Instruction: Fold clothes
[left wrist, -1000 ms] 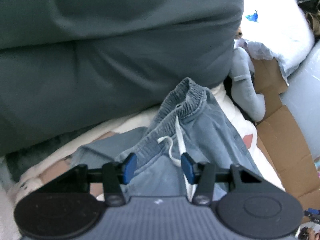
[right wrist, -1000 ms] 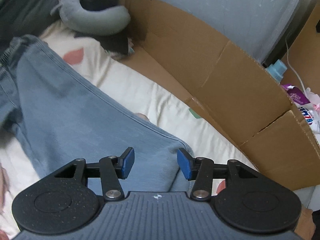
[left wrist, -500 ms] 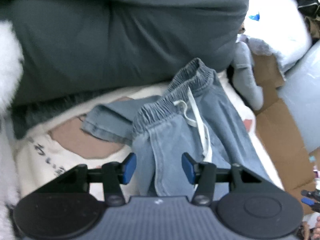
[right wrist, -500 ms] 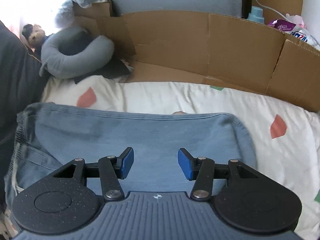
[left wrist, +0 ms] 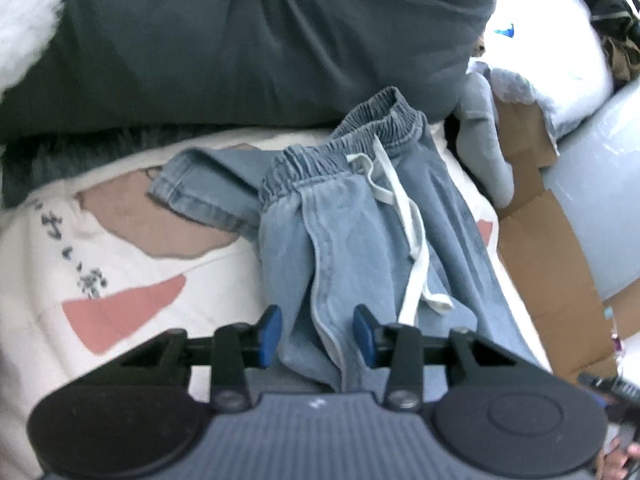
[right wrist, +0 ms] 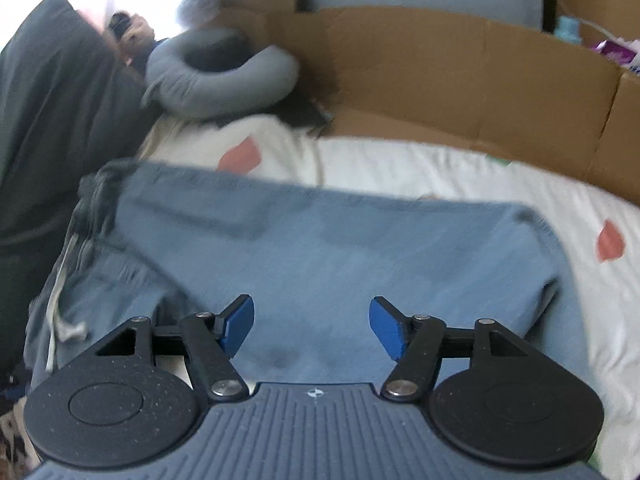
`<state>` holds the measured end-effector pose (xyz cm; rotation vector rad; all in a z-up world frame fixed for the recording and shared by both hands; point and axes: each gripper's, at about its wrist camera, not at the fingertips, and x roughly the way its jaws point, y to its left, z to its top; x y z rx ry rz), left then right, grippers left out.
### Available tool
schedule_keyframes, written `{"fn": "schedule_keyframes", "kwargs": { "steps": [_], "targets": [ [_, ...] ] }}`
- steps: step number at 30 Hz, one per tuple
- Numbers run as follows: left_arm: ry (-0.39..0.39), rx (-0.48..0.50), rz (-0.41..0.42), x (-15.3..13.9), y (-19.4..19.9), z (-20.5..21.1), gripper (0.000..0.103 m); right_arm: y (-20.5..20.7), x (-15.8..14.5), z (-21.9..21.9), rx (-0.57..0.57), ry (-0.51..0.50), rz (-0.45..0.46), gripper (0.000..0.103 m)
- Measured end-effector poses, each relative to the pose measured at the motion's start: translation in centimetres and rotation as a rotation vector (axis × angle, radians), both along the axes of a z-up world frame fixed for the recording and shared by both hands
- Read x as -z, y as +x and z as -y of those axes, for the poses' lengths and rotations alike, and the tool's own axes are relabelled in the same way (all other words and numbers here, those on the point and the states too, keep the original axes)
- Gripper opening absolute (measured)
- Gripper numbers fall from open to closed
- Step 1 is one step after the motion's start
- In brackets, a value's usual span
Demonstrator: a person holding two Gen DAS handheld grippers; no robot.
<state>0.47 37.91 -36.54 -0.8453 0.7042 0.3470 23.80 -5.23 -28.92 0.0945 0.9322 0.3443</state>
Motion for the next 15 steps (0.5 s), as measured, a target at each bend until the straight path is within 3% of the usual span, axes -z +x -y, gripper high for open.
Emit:
{"fn": "schedule_keyframes", "kwargs": {
  "steps": [8,11,15],
  "targets": [
    [-0.044,-0.068,0.056,2.0,-1.4,0.3,0.042,-5.0,2.2,-4.3,-0.154,0.029,-0.033,0.070],
    [-0.078,-0.114,0.069,3.1,-2.0,-0.2,0.050,-6.6,2.7,-5.9,-0.208,0.047,-0.054,0.070],
    [-0.180,-0.169,0.113,5.3,-2.3,-0.9,0.052,-8.2,2.7,-7.7,-0.274,0.055,-0.058,0.070]
  ]
}}
